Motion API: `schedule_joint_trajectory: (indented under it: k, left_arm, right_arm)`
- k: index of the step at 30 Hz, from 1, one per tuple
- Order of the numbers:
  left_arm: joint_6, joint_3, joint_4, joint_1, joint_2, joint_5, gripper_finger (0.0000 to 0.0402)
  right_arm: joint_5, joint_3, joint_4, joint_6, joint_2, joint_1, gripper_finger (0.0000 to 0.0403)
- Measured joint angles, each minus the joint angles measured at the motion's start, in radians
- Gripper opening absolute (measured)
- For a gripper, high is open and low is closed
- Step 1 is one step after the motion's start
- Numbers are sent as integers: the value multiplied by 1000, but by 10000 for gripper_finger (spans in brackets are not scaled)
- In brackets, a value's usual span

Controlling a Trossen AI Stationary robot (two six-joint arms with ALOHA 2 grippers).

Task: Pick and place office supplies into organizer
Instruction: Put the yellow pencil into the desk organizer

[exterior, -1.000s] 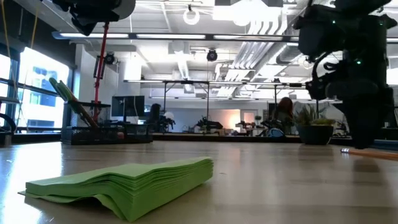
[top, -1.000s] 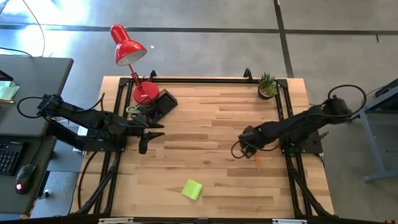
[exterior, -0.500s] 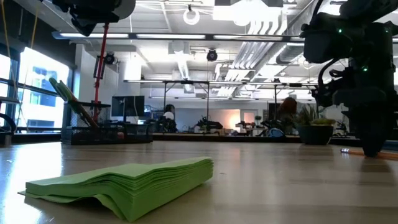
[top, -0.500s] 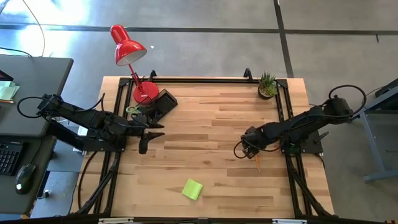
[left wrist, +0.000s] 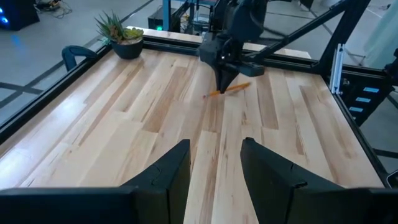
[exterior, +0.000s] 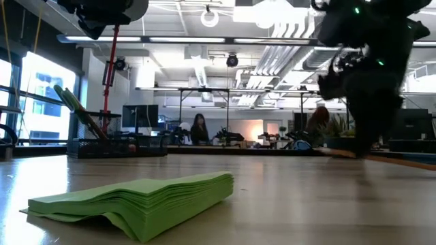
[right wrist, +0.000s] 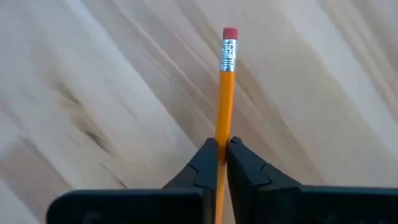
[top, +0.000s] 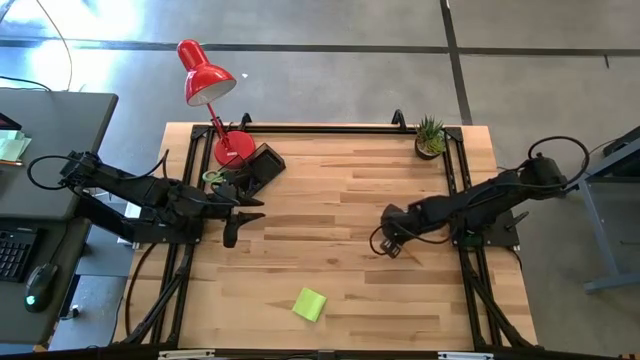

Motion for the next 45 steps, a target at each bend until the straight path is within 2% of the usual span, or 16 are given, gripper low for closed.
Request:
schedule_joint_trajectory:
  k: [6,12,17,22,28,31,33,35,38,45]
  left_arm:
    - [2,0,3,0,0,0,129]
    - [42,-3,76,0,1,32,129]
    - [166,-93,390,0,30,159,129]
    - [312,-178,721,1,94,198,129]
    - [341,-195,951,1,243,139,129]
    - [340,-196,1047,1,341,58,129]
    - [339,-196,1108,6,404,53,129]
    - [332,-195,1165,19,455,90,129]
    - [320,-171,1165,28,504,143,129]
    - [330,-143,1162,28,559,139,129]
  right_arm:
    - [87,89,125,-209,0,0,9]
    - [280,194,334,-524,0,0,6]
    - [286,194,740,-844,2,0,8]
    - [166,191,971,-1026,36,-1,6]
    - [21,192,1156,-1127,105,-1,7]
    - [4,192,1214,-1150,145,-2,7]
    - [10,192,1236,-1146,171,-8,7]
    - [20,192,1245,-1123,196,-16,7]
    - [28,192,1247,-1088,228,-25,7]
    - [22,192,1277,-1080,249,-29,7]
